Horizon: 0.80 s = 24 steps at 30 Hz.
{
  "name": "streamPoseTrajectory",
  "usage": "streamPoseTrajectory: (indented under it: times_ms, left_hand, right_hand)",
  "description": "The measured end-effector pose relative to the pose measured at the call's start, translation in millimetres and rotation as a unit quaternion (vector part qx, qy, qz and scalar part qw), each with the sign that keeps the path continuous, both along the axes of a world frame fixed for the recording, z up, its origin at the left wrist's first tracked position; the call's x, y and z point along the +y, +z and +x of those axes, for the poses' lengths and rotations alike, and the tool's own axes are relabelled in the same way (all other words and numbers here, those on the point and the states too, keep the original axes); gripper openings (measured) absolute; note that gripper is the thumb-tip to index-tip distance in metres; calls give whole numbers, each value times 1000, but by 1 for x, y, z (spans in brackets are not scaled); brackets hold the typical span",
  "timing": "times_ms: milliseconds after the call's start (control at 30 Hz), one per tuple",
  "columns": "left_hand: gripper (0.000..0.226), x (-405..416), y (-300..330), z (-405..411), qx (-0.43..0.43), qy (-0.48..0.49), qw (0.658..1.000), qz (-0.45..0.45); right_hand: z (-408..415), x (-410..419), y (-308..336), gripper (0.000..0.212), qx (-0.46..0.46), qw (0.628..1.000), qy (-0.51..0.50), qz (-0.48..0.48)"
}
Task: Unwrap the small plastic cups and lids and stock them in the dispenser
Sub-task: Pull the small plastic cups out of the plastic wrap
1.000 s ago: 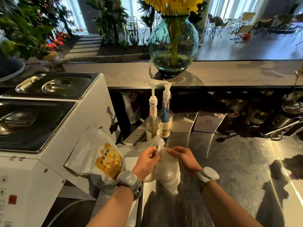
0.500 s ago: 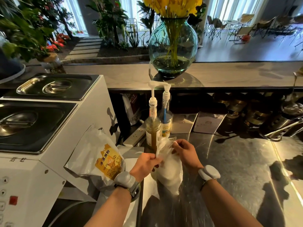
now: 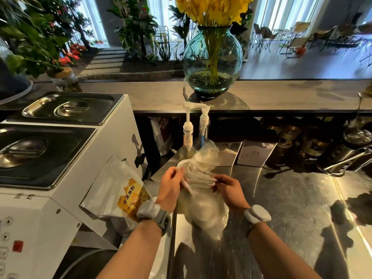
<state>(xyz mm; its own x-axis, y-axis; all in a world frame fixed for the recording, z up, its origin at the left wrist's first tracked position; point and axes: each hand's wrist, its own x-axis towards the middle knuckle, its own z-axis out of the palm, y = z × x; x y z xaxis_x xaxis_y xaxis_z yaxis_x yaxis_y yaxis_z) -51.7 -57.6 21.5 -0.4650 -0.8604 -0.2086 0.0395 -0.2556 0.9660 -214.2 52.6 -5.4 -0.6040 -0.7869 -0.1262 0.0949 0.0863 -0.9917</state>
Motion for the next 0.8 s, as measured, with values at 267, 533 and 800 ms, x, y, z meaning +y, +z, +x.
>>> streamPoseTrajectory:
  times_ms: [267, 533, 800]
  left_hand:
    - [37, 9, 7, -2, 12, -74, 997, -5]
    - [28, -6, 6, 6, -17, -20, 999, -22]
    - [32, -5, -7, 7, -35, -11, 999, 28]
  right_hand:
    - [13, -9, 24, 20, 38, 996, 77, 39]
    - [3, -8, 17, 27, 98, 993, -61, 36]
    - [-3, -4, 0, 24, 62, 991, -112, 46]
